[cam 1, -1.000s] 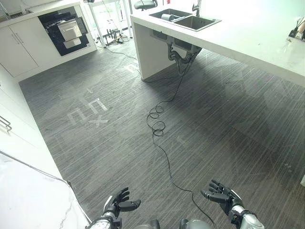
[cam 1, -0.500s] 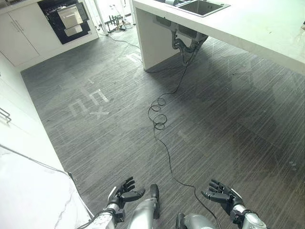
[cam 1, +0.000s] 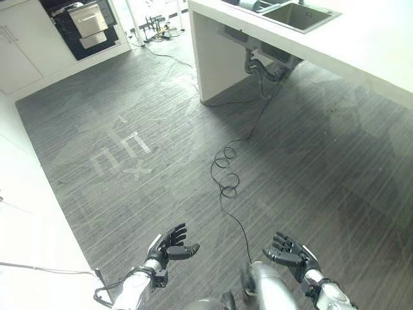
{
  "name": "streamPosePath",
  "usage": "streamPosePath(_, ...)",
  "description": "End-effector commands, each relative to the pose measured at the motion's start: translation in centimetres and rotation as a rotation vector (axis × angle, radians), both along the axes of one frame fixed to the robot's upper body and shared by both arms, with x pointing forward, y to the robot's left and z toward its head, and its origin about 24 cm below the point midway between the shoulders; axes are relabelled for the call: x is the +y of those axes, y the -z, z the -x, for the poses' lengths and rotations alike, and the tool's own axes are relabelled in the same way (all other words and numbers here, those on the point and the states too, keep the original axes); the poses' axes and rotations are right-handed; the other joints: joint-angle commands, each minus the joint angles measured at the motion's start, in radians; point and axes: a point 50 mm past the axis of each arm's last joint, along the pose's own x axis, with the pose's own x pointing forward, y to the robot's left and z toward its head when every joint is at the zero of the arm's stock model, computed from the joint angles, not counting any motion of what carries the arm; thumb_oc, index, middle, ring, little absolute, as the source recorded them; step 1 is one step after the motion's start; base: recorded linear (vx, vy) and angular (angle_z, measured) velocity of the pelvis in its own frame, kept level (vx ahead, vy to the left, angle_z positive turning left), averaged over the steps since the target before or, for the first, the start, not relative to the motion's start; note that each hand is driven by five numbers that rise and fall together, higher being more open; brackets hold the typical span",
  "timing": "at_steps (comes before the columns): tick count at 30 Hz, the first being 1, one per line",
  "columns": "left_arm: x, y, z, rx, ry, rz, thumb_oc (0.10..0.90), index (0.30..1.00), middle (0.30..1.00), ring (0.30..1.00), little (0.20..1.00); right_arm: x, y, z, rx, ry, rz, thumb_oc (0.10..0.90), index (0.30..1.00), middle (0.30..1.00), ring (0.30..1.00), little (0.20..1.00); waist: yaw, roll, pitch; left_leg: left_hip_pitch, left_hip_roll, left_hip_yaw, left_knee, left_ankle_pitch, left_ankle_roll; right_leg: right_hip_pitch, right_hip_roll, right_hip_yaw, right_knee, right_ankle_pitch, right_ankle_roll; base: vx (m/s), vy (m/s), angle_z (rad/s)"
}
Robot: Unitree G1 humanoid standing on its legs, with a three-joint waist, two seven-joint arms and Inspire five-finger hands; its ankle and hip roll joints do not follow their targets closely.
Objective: Place the dishes in the dishwasher.
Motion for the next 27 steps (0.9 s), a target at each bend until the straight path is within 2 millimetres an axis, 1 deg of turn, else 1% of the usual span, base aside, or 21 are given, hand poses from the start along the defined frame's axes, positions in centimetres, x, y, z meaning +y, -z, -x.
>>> streamPosePath(1,-0.3,-1.3,-1.2,-0.106,0.074,-0.023,0.8,0.9,0.9,0.9,0.9,-3.0,-1.9,-1.5,-0.14,0.056,0.027,0.8,0.9,0.9,0.9,0.9,-0.027,-0.025,-0.037,-0.022,0.02,-0.054,0.108,-0.115,-0.067,-0.012,-0.132,0.044,0.075,0.085,0.135,0.71,-0.276,0.82)
streamPosePath(2,-0.5,-1.2,-1.2,-0.101,0.094,-0.025,0.8,0.9,0.9,0.9,0.9,-3.2,-1.8,-1.2,-0.137,0.069,0.024,0.8,0.9,0.9,0.9,0.9,-0.03,-0.015,-0.037,0.009,0.027,-0.065,0.108,-0.134,-0.072,0.005,-0.11,0.052,0.075,0.092,0.13,0.69,-0.299,0.74)
streamPosePath(4,-0.8,-1.0,-1.2,-0.087,0.11,-0.03,0.8,0.9,0.9,0.9,0.9,-3.5,-1.8,-1.1,-0.13,0.085,0.027,0.8,0.9,0.9,0.9,0.9,-0.043,-0.023,-0.061,0.054,0.02,-0.09,0.108,-0.136,-0.088,0.037,-0.085,0.09,0.075,0.122,0.111,0.61,-0.3,0.1)
streamPosePath(5,-1.0,-0.8,-1.0,-0.072,0.11,-0.027,0.8,0.9,0.9,0.9,0.9,-3.6,-1.8,-1.1,-0.121,0.091,0.032,0.8,0.9,0.9,0.9,0.9,-0.045,-0.017,-0.07,0.086,0.031,-0.096,0.108,-0.098,-0.104,0.062,-0.068,0.102,0.075,0.124,0.097,0.54,-0.282,-0.35)
streamPosePath(6,-1.2,-0.6,-0.9,-0.063,0.116,-0.022,0.8,0.9,0.9,0.9,0.9,-3.6,-1.9,-1.3,-0.121,0.093,0.037,0.8,0.9,0.9,0.9,0.9,-0.043,-0.01,-0.076,0.121,0.048,-0.096,0.108,-0.026,-0.128,0.091,-0.054,0.105,0.075,0.113,0.08,0.51,-0.27,-0.09)
streamPosePath(7,-1.5,-0.5,-0.8,-0.06,0.122,-0.014,0.8,0.9,0.9,0.9,0.9,-3.7,-2.1,-1.7,-0.127,0.082,0.046,0.8,0.9,0.9,0.9,0.9,-0.035,-0.01,-0.083,0.156,0.065,-0.084,0.108,0.102,-0.165,0.13,-0.047,0.102,0.075,0.087,0.061,0.48,-0.254,0.11)
streamPosePath(8,-1.7,-0.5,-0.7,-0.062,0.128,-0.007,0.8,0.9,0.9,0.9,0.9,-3.7,-2.4,-2.0,-0.134,0.058,0.06,0.8,0.9,0.9,0.9,0.9,-0.026,-0.015,-0.086,0.149,0.078,-0.063,0.17,0.196,-0.199,0.165,-0.049,0.096,0.075,0.062,0.046,0.47,-0.235,0.02)
streamPosePath(9,-1.8,-0.6,-0.5,-0.064,0.128,-0.002,0.8,0.9,0.9,0.9,0.9,-3.7,-2.6,-2.2,-0.142,0.035,0.077,0.8,0.9,0.9,0.9,0.9,-0.019,-0.019,-0.088,0.119,0.081,-0.055,0.249,0.24,-0.216,0.184,-0.051,0.094,0.075,0.047,0.035,0.51,-0.258,-0.07)
streamPosePath(10,-1.8,-0.6,-0.3,-0.065,0.115,0.011,0.8,0.9,0.9,0.9,0.9,-4.1,-3.0,-2.3,-0.145,0.017,0.104,0.8,0.9,0.9,0.9,0.9,-0.002,-0.034,-0.084,-0.003,0.075,-0.04,0.485,0.311,-0.235,0.232,-0.061,0.092,0.075,0.016,0.011,0.46,-0.266,-0.16)
streamPosePath(11,-1.7,-0.6,-0.3,-0.06,0.114,0.016,0.8,0.9,0.9,0.9,0.9,-4.4,-3.1,-2.2,-0.141,0.017,0.109,0.8,0.9,0.9,0.9,0.9,0.007,-0.049,-0.079,-0.095,0.095,-0.017,0.63,0.322,-0.234,0.262,-0.07,0.088,0.075,-0.005,-0.007,0.44,-0.302,0.0)
streamPosePath(12,-1.4,-0.6,-0.2,-0.053,0.13,0.016,0.8,0.9,0.9,0.9,0.9,-4.9,-3.3,-2.1,-0.15,0.021,0.111,0.8,0.9,0.9,0.9,0.9,0.022,-0.054,-0.065,-0.249,0.129,0.013,0.761,0.308,-0.219,0.319,-0.064,0.08,0.075,-0.036,-0.025,0.29,-0.211,-0.05)
streamPosePath(13,-1.3,-0.7,-0.2,-0.053,0.136,0.017,0.8,0.9,0.9,0.9,0.9,-5.0,-3.4,-2.1,-0.157,0.019,0.11,0.8,0.9,0.9,0.9,0.9,0.03,-0.049,-0.056,-0.282,0.134,0.016,0.758,0.296,-0.213,0.339,-0.054,0.082,0.075,-0.047,-0.028,0.22,-0.138,-0.2)
streamPosePath(14,-1.3,-0.7,-0.2,-0.052,0.139,0.017,0.8,0.9,0.9,0.9,0.9,-5.0,-3.4,-2.1,-0.161,0.018,0.109,0.8,0.9,0.9,0.9,0.9,0.033,-0.052,-0.057,-0.299,0.129,0.018,0.742,0.296,-0.208,0.342,-0.056,0.085,0.075,-0.051,-0.029,0.32,-0.049,-0.58)
streamPosePath(15,-1.1,-0.7,-0.2,-0.052,0.134,0.017,0.8,0.9,0.9,0.9,0.9,-4.9,-3.5,-2.4,-0.172,0.007,0.106,0.8,0.9,0.9,0.9,0.9,0.052,-0.05,-0.052,-0.32,0.112,0.04,0.595,0.256,-0.183,0.363,-0.048,0.1,0.075,-0.073,-0.025,0.43,0.001,-0.68)
streamPosePath(16,-0.8,-0.7,-0.1,-0.051,0.119,0.011,0.8,0.9,0.9,0.9,0.9,-4.5,-3.4,-2.7,-0.173,-0.001,0.102,0.8,0.9,0.9,0.9,0.9,0.066,-0.045,-0.046,-0.293,0.11,0.064,0.413,0.235,-0.171,0.383,-0.04,0.105,0.075,-0.09,-0.017,0.58,0.042,-0.78)
streamPosePath(17,-0.6,-0.7,0.0,-0.049,0.107,0.011,0.8,0.9,0.9,0.9,0.9,-4.0,-3.3,-2.9,-0.168,-0.003,0.096,0.8,0.9,0.9,0.9,0.9,0.075,-0.042,-0.051,-0.287,0.111,0.086,0.251,0.242,-0.169,0.388,-0.032,0.111,0.075,-0.102,-0.011,0.79,0.171,-1.44)
streamPosePath(18,-0.4,-0.3,0.8,-0.037,0.109,0.007,0.8,0.9,0.9,0.9,0.9,-3.2,-2.7,-2.8,-0.149,-0.002,0.091,0.8,0.9,0.9,0.9,0.9,0.11,-0.002,-0.051,-0.405,0.127,0.015,0.108,0.196,-0.177,0.43,0.022,0.141,0.075,-0.137,0.007,0.77,0.171,-1.69)
streamPosePath(20,-0.2,-0.1,1.6,-0.031,0.118,0.005,0.8,0.9,0.9,0.9,0.9,-2.9,-2.5,-2.6,-0.14,0.001,0.088,0.8,0.9,0.9,0.9,0.9,0.137,0.013,-0.054,-0.506,0.149,-0.034,0.108,0.214,-0.194,0.471,0.04,0.163,0.075,-0.168,0.012,0.68,0.179,-1.1)
streamPosePath(22,-0.1,-0.1,1.9,-0.03,0.119,0.007,0.8,0.9,0.9,0.9,0.9,-3.0,-2.5,-2.5,-0.135,-0.004,0.09,0.8,0.9,0.9,0.9,0.9,0.146,0.014,-0.051,-0.537,0.161,-0.027,0.108,0.217,-0.19,0.5,0.034,0.169,0.075,-0.188,0.02,0.48,0.189,-0.42)
streamPosePath(25,0.5,-0.4,1.9,-0.038,0.131,0.002,0.8,0.9,0.9,0.9,0.9,-3.2,-2.6,-2.6,-0.13,-0.007,0.096,0.8,0.9,0.9,0.9,0.9,0.145,0.014,-0.058,-0.494,0.167,-0.008,0.108,0.226,-0.171,0.543,0.015,0.172,0.075,-0.216,0.033,0.46,0.254,-0.78)
streamPosePath(27,0.8,-0.7,1.6,-0.032,0.15,-0.022,0.8,0.9,0.9,0.9,0.9,-3.8,-2.4,-2.4,-0.114,0.032,0.085,0.8,0.9,0.9,0.9,0.9,0.139,0.007,-0.067,-0.447,0.15,0.014,0.108,0.204,-0.15,0.591,-0.004,0.164,0.075,-0.223,0.043,0.47,0.255,-0.37)
